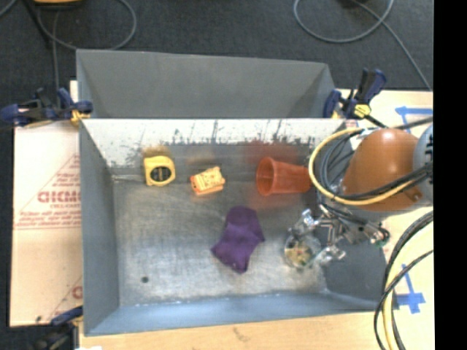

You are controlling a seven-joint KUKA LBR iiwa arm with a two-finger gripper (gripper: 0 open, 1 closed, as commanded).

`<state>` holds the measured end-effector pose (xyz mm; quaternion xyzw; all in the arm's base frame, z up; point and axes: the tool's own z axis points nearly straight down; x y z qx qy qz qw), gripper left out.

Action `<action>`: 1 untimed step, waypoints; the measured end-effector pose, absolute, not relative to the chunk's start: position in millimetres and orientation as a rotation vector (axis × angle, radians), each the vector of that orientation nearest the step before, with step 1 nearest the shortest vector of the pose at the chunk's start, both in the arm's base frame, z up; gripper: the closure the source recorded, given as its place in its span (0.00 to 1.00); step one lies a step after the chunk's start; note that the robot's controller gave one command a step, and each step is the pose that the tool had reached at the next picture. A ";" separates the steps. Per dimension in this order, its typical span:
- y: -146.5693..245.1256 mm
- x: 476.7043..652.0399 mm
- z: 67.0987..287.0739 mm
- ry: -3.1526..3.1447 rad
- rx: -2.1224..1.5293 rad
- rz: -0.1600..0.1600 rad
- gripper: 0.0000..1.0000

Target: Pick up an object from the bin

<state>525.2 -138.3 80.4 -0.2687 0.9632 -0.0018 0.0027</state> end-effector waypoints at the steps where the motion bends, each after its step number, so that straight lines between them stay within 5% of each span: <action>1: -119.4 501.6 82.4 2.914 -1.063 -0.043 1.00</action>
Offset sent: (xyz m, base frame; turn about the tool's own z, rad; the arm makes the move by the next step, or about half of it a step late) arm 0.1128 -0.0019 -0.0104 0.0449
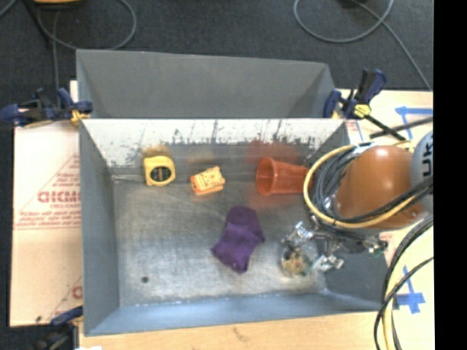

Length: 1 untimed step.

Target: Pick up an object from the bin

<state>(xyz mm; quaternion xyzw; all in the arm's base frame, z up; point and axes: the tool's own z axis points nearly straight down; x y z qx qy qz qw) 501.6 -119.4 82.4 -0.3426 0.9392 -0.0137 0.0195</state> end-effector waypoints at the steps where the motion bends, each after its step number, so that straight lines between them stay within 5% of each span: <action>1: -120.2 525.9 79.2 2.961 -1.103 0.004 1.00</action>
Offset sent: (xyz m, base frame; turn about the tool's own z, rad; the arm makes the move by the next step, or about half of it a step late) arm -0.0245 -0.0300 -0.0124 -0.4087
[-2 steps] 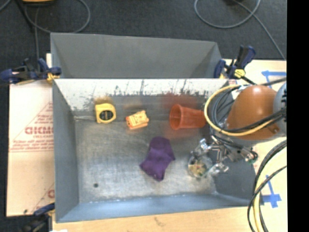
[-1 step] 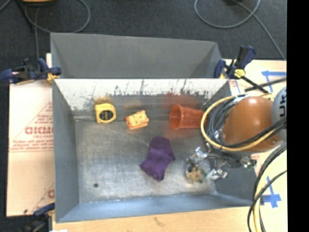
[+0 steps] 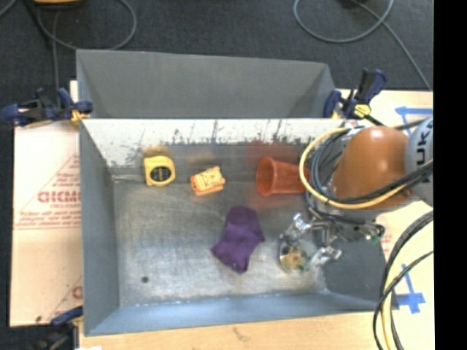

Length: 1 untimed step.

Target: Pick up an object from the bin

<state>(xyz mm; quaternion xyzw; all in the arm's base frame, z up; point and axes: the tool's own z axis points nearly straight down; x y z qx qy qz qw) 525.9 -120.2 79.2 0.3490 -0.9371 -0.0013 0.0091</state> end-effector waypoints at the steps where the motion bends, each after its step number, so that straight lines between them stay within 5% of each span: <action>1: -138.7 493.4 82.3 -2.708 1.693 0.027 1.00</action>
Offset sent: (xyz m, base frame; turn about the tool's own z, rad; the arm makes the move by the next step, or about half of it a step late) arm 0.0000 0.0000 0.0000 0.0000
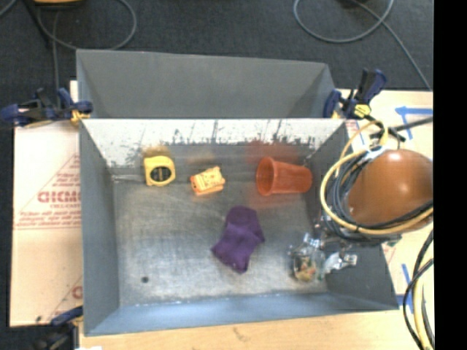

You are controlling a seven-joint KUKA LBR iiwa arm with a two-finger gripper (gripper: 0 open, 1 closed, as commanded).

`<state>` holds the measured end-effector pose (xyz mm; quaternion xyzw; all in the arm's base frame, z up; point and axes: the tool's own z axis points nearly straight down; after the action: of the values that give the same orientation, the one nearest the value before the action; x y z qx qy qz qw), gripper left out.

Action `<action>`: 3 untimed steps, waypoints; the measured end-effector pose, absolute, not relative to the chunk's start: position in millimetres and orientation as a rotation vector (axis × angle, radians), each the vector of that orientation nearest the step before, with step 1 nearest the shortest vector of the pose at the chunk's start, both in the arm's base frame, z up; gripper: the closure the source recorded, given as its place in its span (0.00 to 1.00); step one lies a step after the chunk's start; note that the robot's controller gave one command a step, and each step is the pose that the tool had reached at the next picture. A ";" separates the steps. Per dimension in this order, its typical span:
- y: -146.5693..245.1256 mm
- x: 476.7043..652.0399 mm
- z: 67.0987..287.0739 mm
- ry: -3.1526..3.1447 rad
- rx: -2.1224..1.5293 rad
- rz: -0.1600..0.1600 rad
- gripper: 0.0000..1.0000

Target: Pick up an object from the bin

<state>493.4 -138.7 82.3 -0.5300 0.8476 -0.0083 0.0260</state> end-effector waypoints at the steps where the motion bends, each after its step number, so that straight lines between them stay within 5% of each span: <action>1: -138.7 493.3 82.3 2.619 -1.639 -0.026 1.00; 2: -116.3 500.5 81.1 2.615 -1.713 -0.041 1.00; 3: -133.3 486.4 80.5 2.363 -2.017 -0.016 1.00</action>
Offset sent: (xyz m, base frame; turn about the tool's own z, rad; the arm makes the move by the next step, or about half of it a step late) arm 0.0240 0.1105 -0.0123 -0.1430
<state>486.4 -133.3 80.5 -0.6492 0.7604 -0.0051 0.0174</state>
